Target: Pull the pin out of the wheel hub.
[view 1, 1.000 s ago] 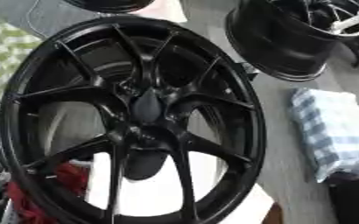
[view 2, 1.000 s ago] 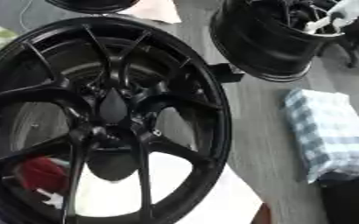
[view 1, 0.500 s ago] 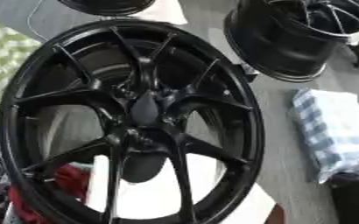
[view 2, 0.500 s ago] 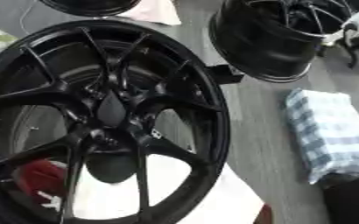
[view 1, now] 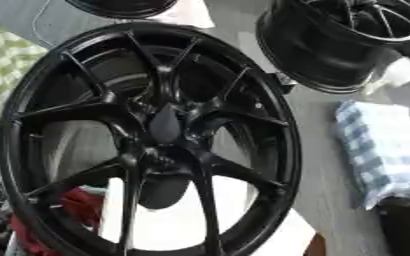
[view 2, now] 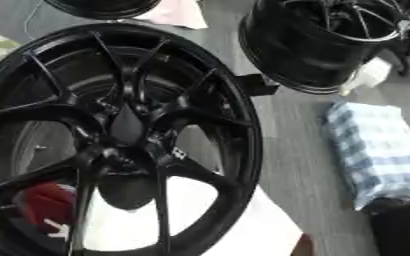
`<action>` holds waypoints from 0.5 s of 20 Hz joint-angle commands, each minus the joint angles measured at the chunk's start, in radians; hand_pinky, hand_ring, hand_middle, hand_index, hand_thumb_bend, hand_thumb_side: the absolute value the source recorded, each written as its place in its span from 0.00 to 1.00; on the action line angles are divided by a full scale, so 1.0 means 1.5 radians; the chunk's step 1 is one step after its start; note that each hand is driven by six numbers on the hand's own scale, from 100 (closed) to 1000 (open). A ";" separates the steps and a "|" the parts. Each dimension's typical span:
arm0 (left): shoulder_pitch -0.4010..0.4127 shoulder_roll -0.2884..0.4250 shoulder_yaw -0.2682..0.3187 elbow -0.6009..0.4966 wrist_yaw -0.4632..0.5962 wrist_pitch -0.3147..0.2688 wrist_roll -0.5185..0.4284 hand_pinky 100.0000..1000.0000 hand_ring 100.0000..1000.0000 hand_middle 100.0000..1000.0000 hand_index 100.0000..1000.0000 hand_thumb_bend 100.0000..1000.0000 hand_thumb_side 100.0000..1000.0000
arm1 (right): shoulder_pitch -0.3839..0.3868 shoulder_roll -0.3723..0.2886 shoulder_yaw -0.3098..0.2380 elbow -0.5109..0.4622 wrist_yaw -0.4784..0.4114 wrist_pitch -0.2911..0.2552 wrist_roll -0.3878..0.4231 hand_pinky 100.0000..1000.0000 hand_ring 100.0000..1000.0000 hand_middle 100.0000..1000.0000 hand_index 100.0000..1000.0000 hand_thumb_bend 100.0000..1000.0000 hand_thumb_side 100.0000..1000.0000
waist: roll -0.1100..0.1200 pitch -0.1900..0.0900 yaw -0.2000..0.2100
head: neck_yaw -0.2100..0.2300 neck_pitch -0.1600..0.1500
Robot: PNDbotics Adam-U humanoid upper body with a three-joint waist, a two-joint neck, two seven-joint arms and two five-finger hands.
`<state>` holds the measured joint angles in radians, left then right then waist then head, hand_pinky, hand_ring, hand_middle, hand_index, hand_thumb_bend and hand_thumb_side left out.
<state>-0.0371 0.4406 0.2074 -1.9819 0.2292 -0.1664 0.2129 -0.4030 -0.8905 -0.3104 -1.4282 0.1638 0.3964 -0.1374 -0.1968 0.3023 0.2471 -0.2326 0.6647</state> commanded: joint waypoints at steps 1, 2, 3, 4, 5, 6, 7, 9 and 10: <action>-0.004 0.012 0.003 -0.012 0.003 -0.001 -0.002 0.88 0.59 0.54 0.76 0.00 0.77 | -0.006 -0.022 -0.005 -0.014 -0.020 0.002 -0.034 0.81 0.94 0.88 0.91 0.49 0.92 | 0.008 -0.012 0.000 | -0.002 -0.010; -0.004 0.012 0.004 -0.012 0.003 -0.001 -0.002 0.88 0.59 0.54 0.76 0.00 0.77 | -0.012 -0.021 -0.009 -0.014 -0.024 0.003 -0.044 0.80 0.91 0.83 0.87 0.39 0.85 | 0.008 -0.013 0.000 | -0.002 -0.010; -0.004 0.011 0.004 -0.012 0.003 -0.001 -0.002 0.88 0.59 0.54 0.76 0.00 0.77 | -0.015 -0.021 -0.011 -0.015 -0.029 0.003 -0.054 0.80 0.91 0.83 0.87 0.39 0.85 | 0.008 -0.013 0.000 | -0.002 -0.010; -0.004 0.011 0.004 -0.012 0.003 -0.001 -0.003 0.88 0.59 0.54 0.76 0.00 0.77 | -0.016 -0.021 -0.010 -0.015 -0.034 0.002 -0.065 0.80 0.91 0.83 0.87 0.39 0.85 | 0.008 -0.013 0.001 | -0.002 -0.010; -0.004 0.011 0.004 -0.012 0.003 -0.001 -0.003 0.88 0.59 0.54 0.76 0.00 0.77 | -0.016 -0.021 -0.008 -0.014 -0.039 0.001 -0.076 0.80 0.91 0.83 0.87 0.39 0.85 | 0.008 -0.013 0.001 | -0.002 -0.011; -0.004 0.011 0.003 -0.012 0.003 -0.001 -0.003 0.88 0.59 0.54 0.76 0.00 0.77 | -0.016 -0.021 -0.005 -0.014 -0.044 0.000 -0.086 0.80 0.91 0.83 0.87 0.39 0.85 | 0.008 -0.013 0.001 | -0.003 -0.011; -0.004 0.012 0.003 -0.012 0.003 -0.001 -0.004 0.88 0.59 0.54 0.75 0.00 0.77 | -0.018 -0.022 -0.002 -0.016 -0.050 -0.003 -0.097 0.68 0.68 0.55 0.68 0.25 0.14 | 0.008 -0.014 0.004 | -0.005 -0.010; -0.006 0.012 -0.001 -0.012 0.005 -0.001 -0.007 0.88 0.59 0.54 0.75 0.00 0.77 | -0.040 -0.023 0.020 -0.038 -0.067 -0.017 -0.116 0.66 0.63 0.50 0.64 0.30 0.05 | 0.008 -0.015 0.010 | -0.010 -0.010; -0.007 0.012 -0.001 -0.012 0.005 -0.001 -0.008 0.88 0.59 0.54 0.75 0.00 0.77 | -0.054 -0.019 0.034 -0.052 -0.076 -0.026 -0.122 0.65 0.60 0.48 0.62 0.30 0.04 | 0.008 -0.014 0.011 | -0.010 -0.011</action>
<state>-0.0376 0.4406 0.2065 -1.9819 0.2327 -0.1658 0.2053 -0.4703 -0.8843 -0.2657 -1.4730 0.0671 0.3683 -0.3015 -0.1946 0.3018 0.2659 -0.2416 0.6632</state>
